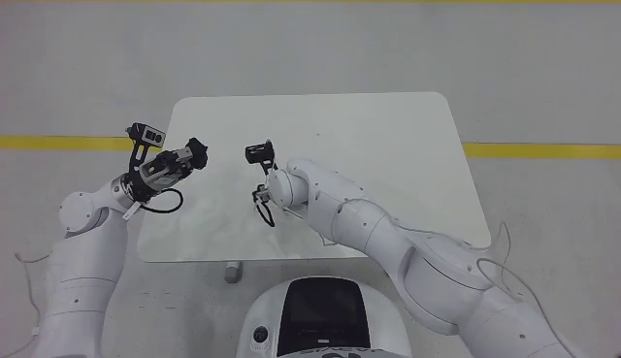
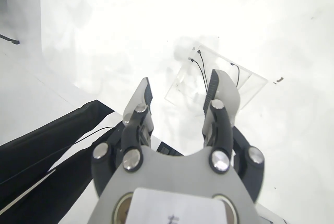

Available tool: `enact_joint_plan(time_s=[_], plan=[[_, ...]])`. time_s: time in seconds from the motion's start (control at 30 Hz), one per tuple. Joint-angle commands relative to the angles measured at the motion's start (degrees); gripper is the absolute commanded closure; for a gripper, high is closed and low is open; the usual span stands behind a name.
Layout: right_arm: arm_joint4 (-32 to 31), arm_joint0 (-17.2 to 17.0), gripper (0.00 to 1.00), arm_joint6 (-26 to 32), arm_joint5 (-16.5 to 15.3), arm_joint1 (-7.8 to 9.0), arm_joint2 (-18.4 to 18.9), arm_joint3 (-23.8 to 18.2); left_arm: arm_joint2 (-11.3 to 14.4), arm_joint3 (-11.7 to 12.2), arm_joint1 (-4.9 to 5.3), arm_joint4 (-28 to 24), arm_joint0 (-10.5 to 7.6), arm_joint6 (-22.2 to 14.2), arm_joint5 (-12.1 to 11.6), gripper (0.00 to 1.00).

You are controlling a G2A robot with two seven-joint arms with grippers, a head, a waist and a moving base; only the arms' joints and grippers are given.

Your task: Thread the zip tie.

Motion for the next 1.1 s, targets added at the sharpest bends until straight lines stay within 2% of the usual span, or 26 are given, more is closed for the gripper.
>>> enact_joint_plan(time_s=[0.0,0.3,0.53,0.8,0.87,1.07], plan=[[-0.71,0.13,1.00,0.30,0.25,-0.34,-0.03,0.36,0.00,0.00,0.00,0.00,0.00,0.00,0.00,1.00],[-2.74,0.11,1.00,0.48,0.73,-1.88,0.51,2.95,0.00,0.00,0.00,0.00,0.00,0.00,0.00,1.00],[-5.78,1.08,1.00,4.02,0.73,-3.01,0.43,4.08,0.00,0.00,0.00,0.00,0.00,0.00,0.00,1.00],[-5.78,1.08,1.00,4.02,0.73,-3.01,0.43,4.08,0.00,0.00,0.00,0.00,0.00,0.00,0.00,1.00],[-7.22,0.40,1.00,2.66,0.73,-2.93,0.21,4.09,0.00,0.00,0.00,0.00,0.00,0.00,0.00,1.00],[-10.80,-0.04,1.00,3.79,0.73,-3.16,0.52,5.39,0.00,0.00,0.00,0.00,0.00,0.00,0.00,1.00]])
